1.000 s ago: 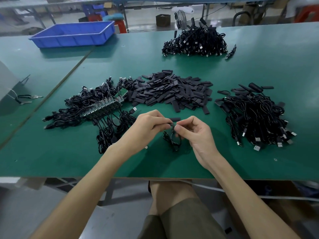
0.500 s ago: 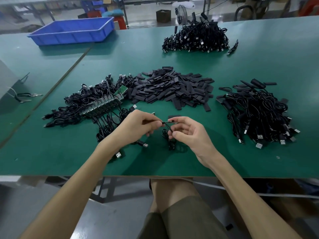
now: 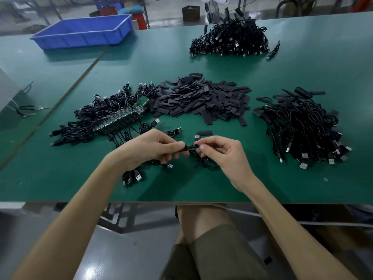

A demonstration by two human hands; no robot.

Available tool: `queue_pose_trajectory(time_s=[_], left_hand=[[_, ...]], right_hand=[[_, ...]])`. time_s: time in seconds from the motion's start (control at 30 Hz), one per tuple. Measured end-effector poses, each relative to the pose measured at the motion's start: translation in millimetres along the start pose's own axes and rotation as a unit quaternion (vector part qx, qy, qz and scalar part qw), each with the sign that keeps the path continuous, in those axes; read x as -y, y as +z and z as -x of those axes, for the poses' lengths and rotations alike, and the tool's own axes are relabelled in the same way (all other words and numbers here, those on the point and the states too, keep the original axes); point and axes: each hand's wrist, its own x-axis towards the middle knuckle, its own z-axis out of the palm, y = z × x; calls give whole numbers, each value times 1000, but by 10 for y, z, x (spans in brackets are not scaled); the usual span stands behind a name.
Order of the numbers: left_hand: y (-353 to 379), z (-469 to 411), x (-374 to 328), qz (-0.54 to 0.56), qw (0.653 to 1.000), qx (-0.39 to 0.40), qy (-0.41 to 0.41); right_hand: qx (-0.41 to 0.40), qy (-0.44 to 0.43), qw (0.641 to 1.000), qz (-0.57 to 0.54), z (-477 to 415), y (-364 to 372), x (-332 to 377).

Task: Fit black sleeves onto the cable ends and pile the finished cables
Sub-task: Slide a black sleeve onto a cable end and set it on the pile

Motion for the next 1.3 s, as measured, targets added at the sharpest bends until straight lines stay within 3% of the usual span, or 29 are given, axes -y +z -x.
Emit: queue_pose_trajectory(time_s=[0.3, 0.6, 1.3], left_hand=[[47, -2, 35, 96, 989, 68, -94], [78, -19, 59, 137, 980, 118, -78], [156, -27, 121, 180, 971, 136, -85]], right_hand=[[9, -5, 1000, 14, 6, 6, -14], [13, 7, 1000, 12, -17, 11, -46], [45, 1, 998, 39, -3, 39, -33]])
